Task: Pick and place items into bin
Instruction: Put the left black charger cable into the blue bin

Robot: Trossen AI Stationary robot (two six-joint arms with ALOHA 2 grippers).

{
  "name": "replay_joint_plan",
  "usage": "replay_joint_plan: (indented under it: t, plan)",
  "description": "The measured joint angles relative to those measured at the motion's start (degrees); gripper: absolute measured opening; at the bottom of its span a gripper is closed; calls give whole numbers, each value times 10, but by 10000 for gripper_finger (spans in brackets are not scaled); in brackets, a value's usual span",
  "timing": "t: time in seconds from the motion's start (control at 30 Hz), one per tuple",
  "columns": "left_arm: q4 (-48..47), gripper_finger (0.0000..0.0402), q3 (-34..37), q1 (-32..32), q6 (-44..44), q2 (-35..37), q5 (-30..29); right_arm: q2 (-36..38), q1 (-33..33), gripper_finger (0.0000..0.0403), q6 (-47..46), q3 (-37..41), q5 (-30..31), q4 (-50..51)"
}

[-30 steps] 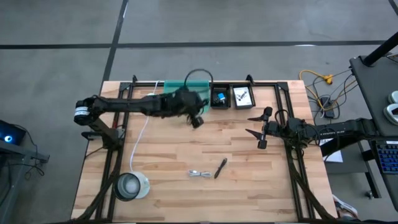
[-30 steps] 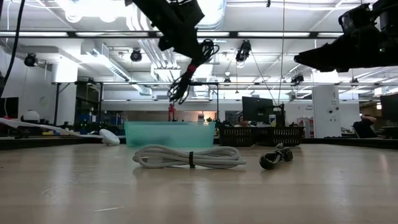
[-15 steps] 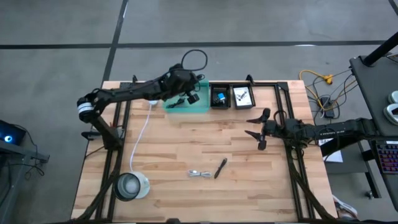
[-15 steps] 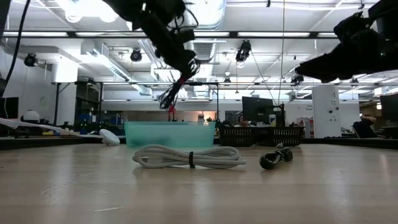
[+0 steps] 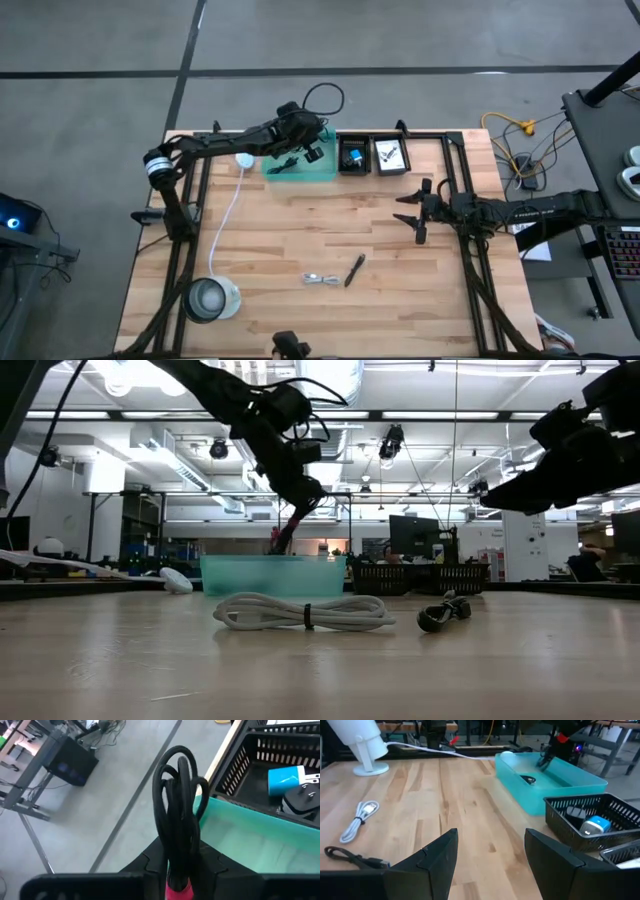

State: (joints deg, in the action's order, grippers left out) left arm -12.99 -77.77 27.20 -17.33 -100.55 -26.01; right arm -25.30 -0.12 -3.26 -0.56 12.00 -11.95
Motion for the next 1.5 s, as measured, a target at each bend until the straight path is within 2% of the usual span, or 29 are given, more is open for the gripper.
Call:
replay_joint_plan:
  t: [0.27, 0.67, 0.77, 1.23, 1.3, 1.37, 1.5]
  plan:
    - [5, 97, -1, 0, -2, 4, -1, 0, 0, 215, 2, 0, 0, 24]
    - [4, 229, 0, -15, -32, 14, -2, 0, 0, 215, 35, 0, 1, 10]
    - [4, 252, 0, -24, -33, 20, -1, 0, 0, 215, 39, 0, 1, -3]
    - [0, 262, 3, -51, -36, 21, 0, 0, 0, 215, 49, 0, 1, -7]
    - [5, 262, 4, -51, -11, 21, 0, 0, 0, 215, 50, 0, 1, -7]
    - [17, 262, 5, -47, 56, 21, 3, 0, 0, 215, 50, 0, 1, -7]
    - [26, 262, 6, -16, 294, 21, 40, 0, 0, 215, 49, 0, 1, -7]
